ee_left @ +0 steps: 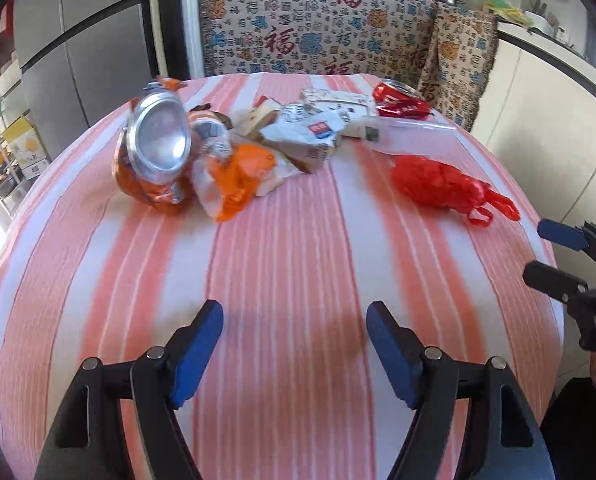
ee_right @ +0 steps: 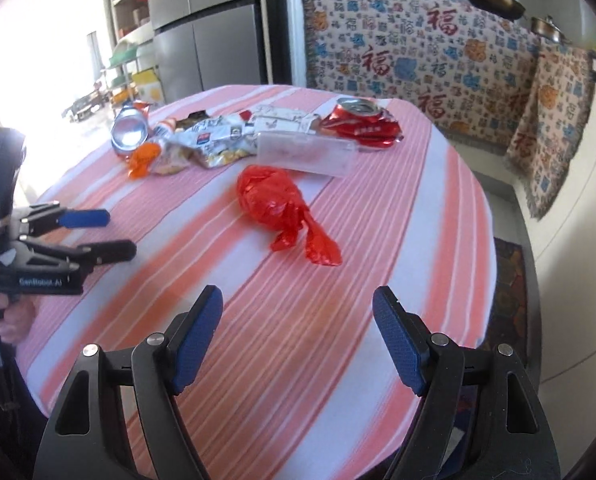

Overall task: Collect trash
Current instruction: 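Grasp the crushed orange chip bag with the left gripper while the right grasps the red plastic bag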

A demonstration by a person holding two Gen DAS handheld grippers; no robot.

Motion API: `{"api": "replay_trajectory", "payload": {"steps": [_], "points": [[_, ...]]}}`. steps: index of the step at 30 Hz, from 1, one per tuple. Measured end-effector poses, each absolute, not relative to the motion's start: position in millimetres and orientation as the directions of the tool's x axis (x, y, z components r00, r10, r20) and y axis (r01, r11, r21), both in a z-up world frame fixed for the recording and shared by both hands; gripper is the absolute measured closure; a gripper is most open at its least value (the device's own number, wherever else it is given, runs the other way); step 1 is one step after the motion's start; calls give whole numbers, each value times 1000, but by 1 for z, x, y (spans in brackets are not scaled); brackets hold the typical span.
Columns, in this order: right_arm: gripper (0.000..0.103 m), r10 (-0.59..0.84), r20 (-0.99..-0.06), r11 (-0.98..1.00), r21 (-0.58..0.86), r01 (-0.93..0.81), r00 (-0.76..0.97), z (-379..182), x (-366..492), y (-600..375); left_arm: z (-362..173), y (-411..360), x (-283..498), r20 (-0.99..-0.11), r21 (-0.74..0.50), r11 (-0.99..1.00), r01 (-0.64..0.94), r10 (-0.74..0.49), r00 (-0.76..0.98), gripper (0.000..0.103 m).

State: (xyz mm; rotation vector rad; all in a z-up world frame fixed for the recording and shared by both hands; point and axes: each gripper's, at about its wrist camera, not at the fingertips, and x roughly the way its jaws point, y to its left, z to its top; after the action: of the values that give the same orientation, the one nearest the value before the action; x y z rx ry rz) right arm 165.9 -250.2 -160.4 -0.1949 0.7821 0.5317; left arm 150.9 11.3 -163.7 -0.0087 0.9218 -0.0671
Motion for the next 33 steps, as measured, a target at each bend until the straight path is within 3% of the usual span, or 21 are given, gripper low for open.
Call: {"api": "replay_trajectory", "payload": {"steps": [6,14,19,24,33], "points": [[24,394,-693,861,49,-506,604,-154,168,-255,-136,61,156,-732,-62,998,-9,-39,680,27],[24,398,-670,873,68,-482,626,-146,172,-261,-107,112,196,-686,-62,987,148,-150,712,27],[24,403,-675,874,83,-480,618,-146,176,-260,-105,113,212,-687,-52,975,215,-191,701,27],[24,440,-681,855,119,-504,585,-138,184,-256,-113,107,224,-706,37,961,273,-168,688,27],[24,426,-774,805,89,-586,468,-140,219,-210,-123,111,241,-731,0,937,350,-239,639,27]]}}
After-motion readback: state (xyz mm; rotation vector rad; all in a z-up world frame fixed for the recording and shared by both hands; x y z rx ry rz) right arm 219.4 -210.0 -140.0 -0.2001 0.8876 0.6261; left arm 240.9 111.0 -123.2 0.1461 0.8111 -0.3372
